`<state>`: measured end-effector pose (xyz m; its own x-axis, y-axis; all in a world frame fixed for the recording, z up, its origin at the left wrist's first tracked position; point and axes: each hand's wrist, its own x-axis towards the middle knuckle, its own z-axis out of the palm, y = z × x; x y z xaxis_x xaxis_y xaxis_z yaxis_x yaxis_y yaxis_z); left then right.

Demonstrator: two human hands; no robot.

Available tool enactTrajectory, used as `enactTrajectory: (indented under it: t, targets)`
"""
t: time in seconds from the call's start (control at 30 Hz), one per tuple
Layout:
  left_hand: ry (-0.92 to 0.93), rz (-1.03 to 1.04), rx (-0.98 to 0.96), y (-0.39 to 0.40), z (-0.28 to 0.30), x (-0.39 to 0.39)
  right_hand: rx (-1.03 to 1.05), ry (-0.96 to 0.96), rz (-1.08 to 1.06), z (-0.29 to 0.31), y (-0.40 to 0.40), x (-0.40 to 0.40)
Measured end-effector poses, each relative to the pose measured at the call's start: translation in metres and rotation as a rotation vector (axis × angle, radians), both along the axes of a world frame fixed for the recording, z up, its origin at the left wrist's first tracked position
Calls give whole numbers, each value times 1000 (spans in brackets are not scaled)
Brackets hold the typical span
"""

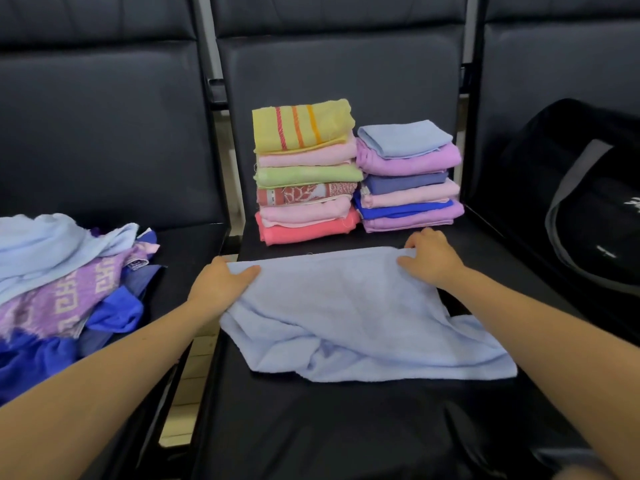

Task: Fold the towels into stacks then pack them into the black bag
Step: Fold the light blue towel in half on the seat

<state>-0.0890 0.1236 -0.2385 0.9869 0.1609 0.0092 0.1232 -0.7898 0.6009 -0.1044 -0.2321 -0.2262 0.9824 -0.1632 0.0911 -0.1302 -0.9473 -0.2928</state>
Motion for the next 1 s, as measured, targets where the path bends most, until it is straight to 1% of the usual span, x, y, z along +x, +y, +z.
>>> enactTrajectory:
  t: [0.07,0.1,0.13,0.17,0.23,0.33,0.4,0.43,0.5,0.53,0.6,0.7,0.8,0.87,0.9,1.0]
  targets:
    - [-28,-24,-1,4,2,-4,-95,87,19,-1,2,-6]
    - [-56,-63,-5,5,4,-7,-95,98,26,-2,4,-9]
    - [-88,-107,-11,3,6,-12,-50,81,31,0,7,-13]
    - [-108,-137,-22,1,9,-16,66,51,20,4,10,-16]
    - [-139,-127,-108,-8,23,-25,409,-75,-9,17,15,-23]
    - [-190,-31,-439,-28,64,-34,881,-299,-68,55,22,-27]
    - [-262,-29,-672,-42,100,-39,1083,-424,-64,94,24,-28]
    - [-318,-35,-750,-47,118,-42,1158,-487,-47,116,25,-32]
    - [-447,-50,-846,-56,154,-52,1274,-599,-30,157,21,-36]
    - [-504,-61,-913,-58,170,-57,1279,-638,-36,174,18,-38]
    - [-576,-64,-1011,-59,194,-65,1169,-690,-33,197,11,-43]
    - [-624,-89,-1026,-52,220,-73,979,-693,29,214,6,-54]
    - [-637,-110,-1050,-44,238,-83,923,-669,51,224,5,-60]
    - [-606,-130,-1073,-36,245,-87,960,-631,112,229,8,-64]
    - [-566,-144,-1087,-33,247,-88,1023,-595,138,231,10,-67]
    - [-326,-83,-1206,-19,246,-85,1288,-423,141,233,5,-65]
